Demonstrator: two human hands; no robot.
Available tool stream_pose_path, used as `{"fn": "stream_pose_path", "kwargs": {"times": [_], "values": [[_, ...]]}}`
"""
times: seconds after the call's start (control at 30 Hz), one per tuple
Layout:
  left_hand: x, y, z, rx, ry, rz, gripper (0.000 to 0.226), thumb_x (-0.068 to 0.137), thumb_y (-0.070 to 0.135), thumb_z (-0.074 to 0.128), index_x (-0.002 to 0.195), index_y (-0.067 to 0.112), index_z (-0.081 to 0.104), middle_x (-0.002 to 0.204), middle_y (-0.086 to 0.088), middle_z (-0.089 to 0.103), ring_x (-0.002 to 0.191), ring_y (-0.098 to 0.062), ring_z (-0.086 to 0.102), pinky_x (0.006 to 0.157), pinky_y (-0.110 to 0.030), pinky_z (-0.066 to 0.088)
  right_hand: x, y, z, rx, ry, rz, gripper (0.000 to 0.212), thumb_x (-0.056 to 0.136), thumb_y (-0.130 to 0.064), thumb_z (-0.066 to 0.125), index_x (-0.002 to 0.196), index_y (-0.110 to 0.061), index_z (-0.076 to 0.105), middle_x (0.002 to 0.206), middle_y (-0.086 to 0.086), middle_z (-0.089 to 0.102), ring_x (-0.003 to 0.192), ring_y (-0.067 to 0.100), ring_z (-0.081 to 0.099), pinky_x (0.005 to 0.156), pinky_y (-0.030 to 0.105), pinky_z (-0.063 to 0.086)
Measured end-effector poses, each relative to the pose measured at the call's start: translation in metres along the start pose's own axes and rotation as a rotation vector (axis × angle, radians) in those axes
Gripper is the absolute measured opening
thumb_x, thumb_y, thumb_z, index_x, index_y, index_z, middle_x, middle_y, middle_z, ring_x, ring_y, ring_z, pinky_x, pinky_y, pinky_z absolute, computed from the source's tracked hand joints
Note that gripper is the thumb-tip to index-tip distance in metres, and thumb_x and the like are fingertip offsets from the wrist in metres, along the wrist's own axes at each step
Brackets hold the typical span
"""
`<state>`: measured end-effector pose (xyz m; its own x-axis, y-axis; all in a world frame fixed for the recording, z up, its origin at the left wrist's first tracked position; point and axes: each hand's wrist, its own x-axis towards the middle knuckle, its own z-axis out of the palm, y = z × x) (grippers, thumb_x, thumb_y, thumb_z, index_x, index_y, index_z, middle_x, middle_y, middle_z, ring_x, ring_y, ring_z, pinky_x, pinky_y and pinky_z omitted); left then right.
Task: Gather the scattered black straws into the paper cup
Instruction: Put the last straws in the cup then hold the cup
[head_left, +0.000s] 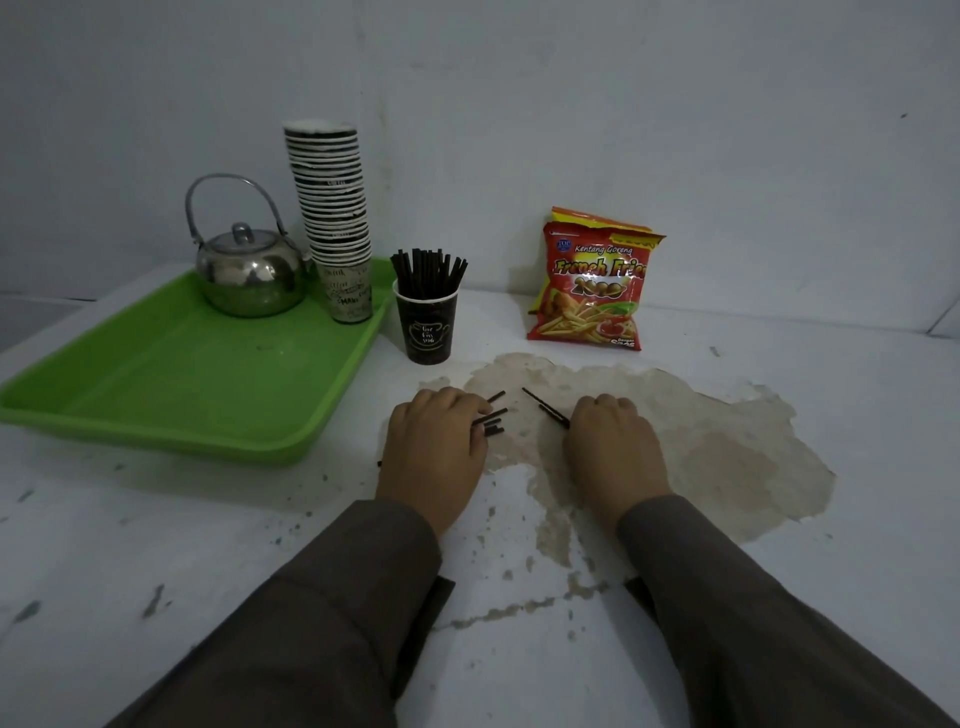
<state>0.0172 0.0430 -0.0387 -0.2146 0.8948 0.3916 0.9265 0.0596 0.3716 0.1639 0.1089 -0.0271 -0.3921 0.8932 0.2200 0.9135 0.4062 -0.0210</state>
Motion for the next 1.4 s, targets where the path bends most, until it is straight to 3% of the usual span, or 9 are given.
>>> {"fn": "stream_pose_path", "kwargs": {"times": [0.2, 0.3, 0.4, 0.57, 0.7, 0.9, 1.13, 1.4], "values": [[0.001, 0.001, 0.0, 0.051, -0.058, 0.013, 0.028, 0.093, 0.027, 0.044, 0.119, 0.025, 0.053, 0.118, 0.004, 0.057, 0.111, -0.017, 0.045, 0.095, -0.03, 0.029, -0.003, -0.002, 0.0, -0.083, 0.005, -0.052, 0.017, 0.094, -0.011, 0.036, 0.102, -0.006, 0.05, 0.1, 0.012, 0.055, 0.089, 0.025, 0.051, 0.076, 0.032, 0.043], [0.001, 0.001, 0.0, 0.087, -0.086, 0.021, 0.029, 0.093, 0.03, 0.044, 0.12, 0.026, 0.053, 0.119, 0.004, 0.056, 0.112, -0.018, 0.044, 0.095, -0.031, 0.029, -0.002, -0.007, -0.005, 0.008, -0.017, -0.045, 0.016, 0.095, -0.011, 0.036, 0.104, -0.006, 0.048, 0.1, 0.012, 0.057, 0.089, 0.025, 0.053, 0.076, 0.031, 0.043], [0.002, 0.001, -0.001, 0.117, -0.087, 0.027, 0.028, 0.094, 0.028, 0.044, 0.119, 0.026, 0.056, 0.117, 0.004, 0.058, 0.109, -0.019, 0.045, 0.093, -0.032, 0.031, 0.003, -0.009, -0.018, 0.454, -0.068, 0.102, 0.015, 0.096, -0.013, 0.037, 0.103, -0.006, 0.049, 0.091, 0.01, 0.058, 0.082, 0.023, 0.056, 0.073, 0.033, 0.047], [0.002, 0.001, 0.001, 0.103, -0.111, 0.041, 0.029, 0.096, 0.022, 0.042, 0.121, 0.027, 0.054, 0.118, 0.002, 0.057, 0.11, -0.02, 0.045, 0.093, -0.032, 0.031, -0.001, -0.013, -0.04, 1.593, -0.21, 0.209, 0.021, 0.097, -0.006, 0.035, 0.097, -0.005, 0.057, 0.072, 0.005, 0.052, 0.065, 0.015, 0.05, 0.068, 0.03, 0.047], [0.003, 0.0, 0.004, 0.099, -0.117, 0.045, 0.03, 0.095, 0.016, 0.042, 0.12, 0.026, 0.055, 0.116, 0.0, 0.058, 0.107, -0.021, 0.048, 0.09, -0.032, 0.034, 0.0, -0.01, -0.04, 1.942, -0.246, 0.191, 0.028, 0.097, -0.005, 0.034, 0.112, -0.002, 0.058, 0.07, 0.002, 0.051, 0.064, 0.013, 0.05, 0.066, 0.027, 0.043], [0.004, -0.001, 0.009, 0.087, -0.076, 0.055, 0.034, 0.091, 0.009, 0.046, 0.121, 0.023, 0.054, 0.113, -0.002, 0.059, 0.105, -0.022, 0.051, 0.087, -0.031, 0.037, -0.003, -0.011, -0.04, 1.915, -0.157, 0.255, 0.025, 0.099, -0.012, 0.03, 0.091, -0.013, 0.053, 0.068, 0.002, 0.053, 0.062, 0.016, 0.055, 0.069, 0.031, 0.044], [0.004, 0.001, 0.007, 0.076, -0.069, 0.064, 0.027, 0.094, 0.015, 0.042, 0.116, 0.018, 0.057, 0.11, -0.003, 0.057, 0.104, -0.022, 0.048, 0.088, -0.033, 0.036, -0.002, -0.013, -0.034, 1.768, -0.007, 0.249, 0.03, 0.1, -0.022, 0.029, 0.09, -0.015, 0.056, 0.061, -0.002, 0.037, 0.054, 0.011, 0.036, 0.058, 0.026, 0.031], [0.002, 0.003, 0.006, 0.068, -0.061, 0.032, 0.016, 0.093, 0.018, 0.042, 0.102, 0.016, 0.055, 0.104, -0.004, 0.058, 0.099, -0.022, 0.049, 0.085, -0.034, 0.037, -0.004, -0.009, -0.033, 1.781, -0.063, 0.136, 0.024, 0.096, -0.008, 0.04, 0.104, -0.007, 0.062, 0.076, 0.003, 0.054, 0.063, 0.015, 0.049, 0.068, 0.028, 0.044]]}}
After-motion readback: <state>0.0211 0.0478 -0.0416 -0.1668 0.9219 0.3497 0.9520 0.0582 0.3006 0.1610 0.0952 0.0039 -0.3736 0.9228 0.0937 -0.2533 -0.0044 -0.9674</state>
